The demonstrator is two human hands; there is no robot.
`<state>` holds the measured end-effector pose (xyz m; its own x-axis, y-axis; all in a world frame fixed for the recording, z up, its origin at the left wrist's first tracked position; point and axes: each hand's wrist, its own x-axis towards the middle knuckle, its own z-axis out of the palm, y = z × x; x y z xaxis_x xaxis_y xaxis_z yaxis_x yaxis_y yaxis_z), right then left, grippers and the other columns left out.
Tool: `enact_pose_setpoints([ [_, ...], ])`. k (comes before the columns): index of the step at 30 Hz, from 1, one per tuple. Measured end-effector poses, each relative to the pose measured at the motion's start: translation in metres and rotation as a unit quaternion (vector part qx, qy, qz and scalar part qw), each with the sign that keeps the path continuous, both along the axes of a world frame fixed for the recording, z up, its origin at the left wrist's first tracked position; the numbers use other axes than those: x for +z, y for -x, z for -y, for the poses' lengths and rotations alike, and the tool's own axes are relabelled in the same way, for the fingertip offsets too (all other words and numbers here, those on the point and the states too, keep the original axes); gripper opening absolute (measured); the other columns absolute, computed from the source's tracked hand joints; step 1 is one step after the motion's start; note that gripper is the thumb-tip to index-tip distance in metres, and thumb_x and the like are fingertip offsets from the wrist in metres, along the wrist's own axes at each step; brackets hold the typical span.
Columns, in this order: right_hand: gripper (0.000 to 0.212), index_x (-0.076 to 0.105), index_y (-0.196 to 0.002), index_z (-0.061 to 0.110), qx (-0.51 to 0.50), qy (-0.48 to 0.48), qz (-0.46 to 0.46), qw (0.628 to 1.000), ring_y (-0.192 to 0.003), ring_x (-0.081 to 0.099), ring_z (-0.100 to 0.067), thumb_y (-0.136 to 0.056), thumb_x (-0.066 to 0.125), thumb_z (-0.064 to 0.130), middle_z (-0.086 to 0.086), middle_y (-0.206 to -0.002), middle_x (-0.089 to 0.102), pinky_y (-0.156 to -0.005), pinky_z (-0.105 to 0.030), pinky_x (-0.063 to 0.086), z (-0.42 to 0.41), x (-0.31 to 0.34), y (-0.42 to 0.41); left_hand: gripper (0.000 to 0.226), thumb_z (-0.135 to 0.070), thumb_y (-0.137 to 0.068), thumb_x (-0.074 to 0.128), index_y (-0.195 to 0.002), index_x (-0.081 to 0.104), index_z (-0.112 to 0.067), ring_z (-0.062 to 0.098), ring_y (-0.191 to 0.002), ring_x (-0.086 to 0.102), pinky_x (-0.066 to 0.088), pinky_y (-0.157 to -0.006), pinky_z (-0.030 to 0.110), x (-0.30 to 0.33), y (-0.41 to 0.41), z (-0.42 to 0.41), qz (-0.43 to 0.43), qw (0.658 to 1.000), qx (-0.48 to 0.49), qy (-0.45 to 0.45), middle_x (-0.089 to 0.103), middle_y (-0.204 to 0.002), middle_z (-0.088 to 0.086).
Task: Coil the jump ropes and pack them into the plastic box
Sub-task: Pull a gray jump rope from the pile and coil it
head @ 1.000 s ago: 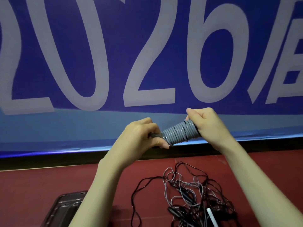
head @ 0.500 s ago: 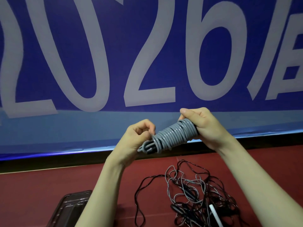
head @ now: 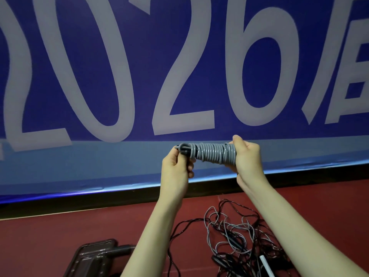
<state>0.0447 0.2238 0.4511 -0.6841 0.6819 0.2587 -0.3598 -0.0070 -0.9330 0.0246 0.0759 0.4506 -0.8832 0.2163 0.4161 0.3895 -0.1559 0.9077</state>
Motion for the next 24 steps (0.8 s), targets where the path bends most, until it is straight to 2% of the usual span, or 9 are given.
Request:
enact_pose_setpoints([
  [2, 0.055, 0.046, -0.068, -0.011, -0.051, -0.055, -0.027, 0.997, -0.059, 0.04, -0.024, -0.094, 0.045, 0.037, -0.012, -0.061, 0.041, -0.058, -0.036, 0.034, 0.003, -0.001, 0.0, 0.025, -0.006, -0.1, 0.037, -0.087, 0.058, -0.009, 0.004, -0.053, 0.04, 0.037, -0.048, 0.017, 0.005, -0.001, 0.002, 0.007, 1.0, 0.006, 0.02, 0.054, -0.063, -0.01],
  [5, 0.049, 0.055, -0.064, 0.003, -0.109, -0.118, -0.066, 0.985, -0.057, 0.043, -0.022, -0.104, 0.039, 0.026, -0.023, -0.059, 0.047, -0.056, -0.036, 0.036, 0.009, 0.001, -0.004, 0.029, -0.001, -0.097, 0.033, -0.088, 0.059, -0.011, 0.005, -0.053, 0.038, 0.035, -0.048, 0.018, 0.013, 0.0, 0.006, 0.01, 0.999, 0.007, 0.033, 0.05, -0.069, -0.001],
  [7, 0.048, 0.058, -0.065, 0.008, -0.118, -0.119, -0.077, 0.983, -0.058, 0.045, -0.023, -0.103, 0.037, 0.029, -0.028, -0.061, 0.049, -0.055, -0.043, 0.041, 0.012, 0.003, -0.002, 0.027, 0.0, -0.095, 0.032, -0.084, 0.055, -0.01, 0.008, -0.052, 0.03, 0.029, -0.047, 0.019, 0.02, 0.0, 0.009, 0.002, 1.0, 0.003, 0.03, 0.04, -0.068, 0.004],
  [11, 0.046, 0.055, -0.061, 0.018, -0.112, -0.094, -0.096, 0.985, -0.058, 0.044, -0.025, -0.102, 0.037, 0.032, -0.019, -0.059, 0.045, -0.056, -0.049, 0.044, 0.02, 0.006, -0.001, 0.028, 0.002, -0.091, 0.032, -0.071, 0.047, -0.012, 0.008, -0.047, 0.02, 0.02, -0.04, 0.018, 0.024, -0.007, 0.011, -0.018, 0.999, 0.005, -0.032, 0.032, -0.059, -0.001],
  [15, 0.045, 0.056, -0.063, 0.02, -0.125, -0.138, -0.116, 0.976, -0.056, 0.043, -0.022, -0.102, 0.036, 0.032, -0.035, -0.065, 0.049, -0.054, -0.041, 0.04, 0.024, 0.009, -0.005, 0.023, -0.019, -0.09, 0.043, -0.068, 0.038, -0.015, 0.005, -0.046, 0.019, 0.018, -0.04, 0.016, 0.02, -0.011, 0.011, -0.045, 0.996, -0.027, -0.078, 0.03, -0.057, -0.008],
  [17, 0.045, 0.055, -0.063, 0.021, -0.128, -0.162, -0.128, 0.97, -0.052, 0.041, -0.012, -0.103, 0.036, 0.029, -0.025, -0.054, 0.045, -0.05, -0.033, 0.036, 0.022, 0.009, -0.006, 0.032, -0.024, -0.097, 0.051, -0.067, 0.04, -0.017, 0.005, -0.046, 0.02, 0.018, -0.039, 0.015, 0.02, -0.011, 0.009, -0.024, 0.996, -0.028, -0.084, 0.029, -0.057, -0.009],
  [19, 0.045, 0.054, -0.063, 0.02, -0.116, -0.19, -0.124, 0.967, -0.049, 0.038, -0.008, -0.105, 0.037, 0.024, -0.006, -0.048, 0.038, -0.047, -0.024, 0.031, 0.016, 0.006, -0.007, 0.03, -0.027, -0.096, 0.051, -0.068, 0.045, -0.017, 0.006, -0.046, 0.021, 0.019, -0.039, 0.015, 0.018, -0.012, 0.007, -0.001, 0.996, -0.039, -0.078, 0.029, -0.056, -0.008],
  [22, 0.043, 0.058, -0.067, 0.017, -0.059, -0.209, -0.098, 0.971, -0.054, 0.045, -0.022, -0.102, 0.038, 0.032, -0.016, -0.056, 0.046, -0.05, -0.033, 0.036, 0.009, -0.003, -0.006, 0.027, -0.037, -0.087, 0.055, -0.07, 0.047, -0.016, 0.006, -0.045, 0.021, 0.019, -0.039, 0.016, 0.012, -0.013, 0.008, 0.029, 0.995, -0.07, -0.06, 0.027, -0.057, -0.006],
  [24, 0.042, 0.062, -0.072, 0.014, -0.016, -0.208, -0.082, 0.975, -0.055, 0.048, -0.023, -0.103, 0.041, 0.032, -0.014, -0.059, 0.049, -0.051, -0.034, 0.037, 0.005, -0.007, -0.006, 0.028, -0.037, -0.088, 0.055, -0.071, 0.047, -0.016, 0.006, -0.045, 0.022, 0.02, -0.039, 0.016, 0.009, -0.012, 0.008, 0.035, 0.996, -0.071, -0.046, 0.029, -0.058, -0.006],
])
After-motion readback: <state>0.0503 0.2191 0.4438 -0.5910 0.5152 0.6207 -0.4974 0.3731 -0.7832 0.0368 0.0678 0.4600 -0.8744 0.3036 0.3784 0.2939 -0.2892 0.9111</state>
